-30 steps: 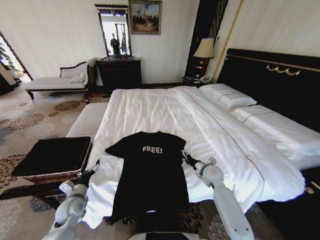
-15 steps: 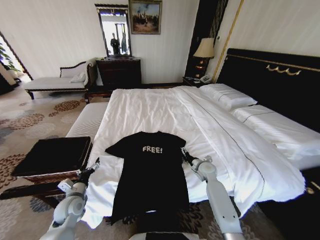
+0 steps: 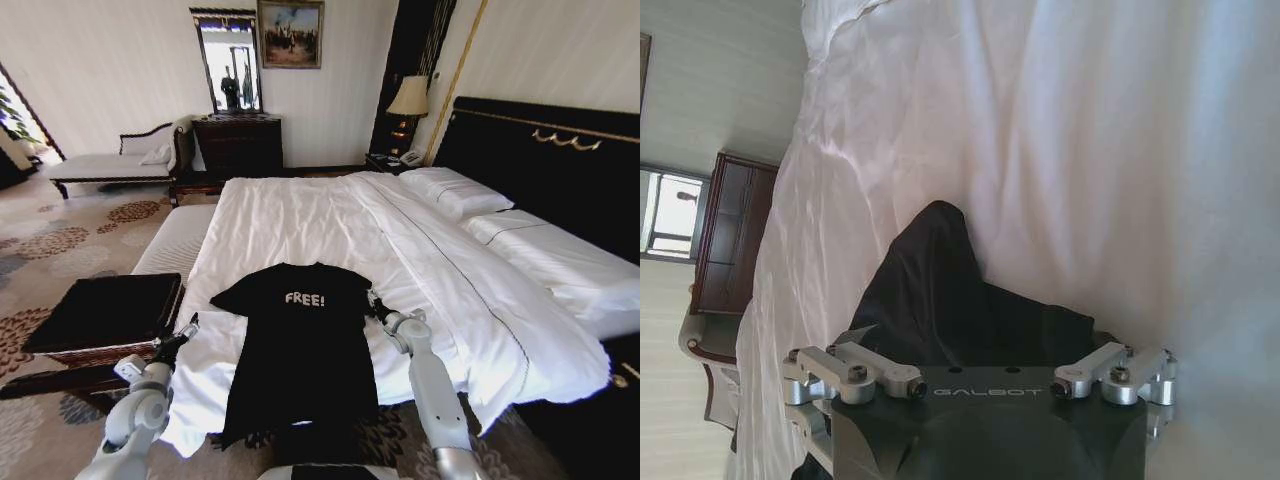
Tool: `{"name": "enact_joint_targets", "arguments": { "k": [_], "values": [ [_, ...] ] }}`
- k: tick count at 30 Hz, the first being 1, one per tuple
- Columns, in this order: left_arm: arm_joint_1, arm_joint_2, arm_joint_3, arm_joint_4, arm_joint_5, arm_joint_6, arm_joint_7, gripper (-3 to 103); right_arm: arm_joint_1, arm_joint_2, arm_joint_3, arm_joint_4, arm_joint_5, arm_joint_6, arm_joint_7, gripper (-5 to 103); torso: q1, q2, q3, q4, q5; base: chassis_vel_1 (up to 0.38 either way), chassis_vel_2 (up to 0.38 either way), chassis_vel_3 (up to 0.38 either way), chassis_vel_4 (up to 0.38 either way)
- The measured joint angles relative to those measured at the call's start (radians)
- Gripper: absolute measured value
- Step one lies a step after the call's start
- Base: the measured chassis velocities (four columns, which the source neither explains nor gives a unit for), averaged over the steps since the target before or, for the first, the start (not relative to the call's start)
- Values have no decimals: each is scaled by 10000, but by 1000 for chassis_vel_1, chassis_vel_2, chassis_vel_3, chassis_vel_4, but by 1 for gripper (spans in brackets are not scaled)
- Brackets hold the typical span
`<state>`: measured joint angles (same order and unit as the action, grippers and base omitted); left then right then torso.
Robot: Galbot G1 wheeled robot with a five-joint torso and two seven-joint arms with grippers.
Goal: Fold the clothes on the bed and place them into the basket.
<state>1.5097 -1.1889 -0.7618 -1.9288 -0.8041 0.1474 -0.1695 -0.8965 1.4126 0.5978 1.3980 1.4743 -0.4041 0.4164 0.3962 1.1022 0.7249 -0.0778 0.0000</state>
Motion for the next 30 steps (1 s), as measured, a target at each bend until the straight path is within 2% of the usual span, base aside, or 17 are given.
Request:
{"name": "enact_joint_targets", "arguments": {
  "k": [7, 11, 23, 30],
  "values": [
    [20, -50, -55, -21, -9, 5, -4, 100, 296, -50, -73, -251, 66, -58, -34, 100, 0, -1, 0, 0, -1, 0, 0, 0, 0],
    [24, -69, -117, -21, -40, 5, -4, 100, 354, -98, -319, -427, -45, -484, 67, 100, 0, 0, 0, -1, 0, 0, 0, 0, 0],
    [49, -32, -189, 3, -164, 6, 22, 100, 1376, -124, -243, -1583, -340, -237, -383, 100, 0, 0, 0, -1, 1, 0, 0, 0, 0],
    [35, -17, -160, -70, -171, 50, 9, 100, 2089, -114, -486, -2507, -550, -673, -474, 100, 1, -1, 0, 0, 0, 0, 0, 0, 0]
  ]
}}
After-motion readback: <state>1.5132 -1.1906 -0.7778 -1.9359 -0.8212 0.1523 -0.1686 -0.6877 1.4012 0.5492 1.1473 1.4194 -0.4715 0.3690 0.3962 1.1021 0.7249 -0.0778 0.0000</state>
